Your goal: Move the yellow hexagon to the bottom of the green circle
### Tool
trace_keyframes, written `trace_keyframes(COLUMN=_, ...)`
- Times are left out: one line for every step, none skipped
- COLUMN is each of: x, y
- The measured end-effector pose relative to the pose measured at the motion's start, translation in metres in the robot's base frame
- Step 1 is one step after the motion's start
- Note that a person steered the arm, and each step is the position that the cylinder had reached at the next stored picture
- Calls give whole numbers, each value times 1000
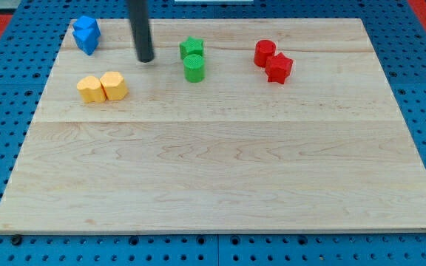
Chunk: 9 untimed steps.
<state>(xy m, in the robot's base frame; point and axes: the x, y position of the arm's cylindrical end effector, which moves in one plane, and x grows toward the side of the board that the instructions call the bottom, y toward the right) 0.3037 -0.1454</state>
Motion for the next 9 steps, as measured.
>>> trace_keyframes(x=11, y=-47)
trace_keyframes(x=70, y=-37)
trace_keyframes(x=72, y=16)
trace_keyframes(x=80, y=-1)
trace_keyframes(x=116, y=-3)
trace_keyframes(x=129, y=34)
trace_keyframes(x=110, y=82)
trace_keyframes(x=94, y=95)
trace_keyframes(x=131, y=99)
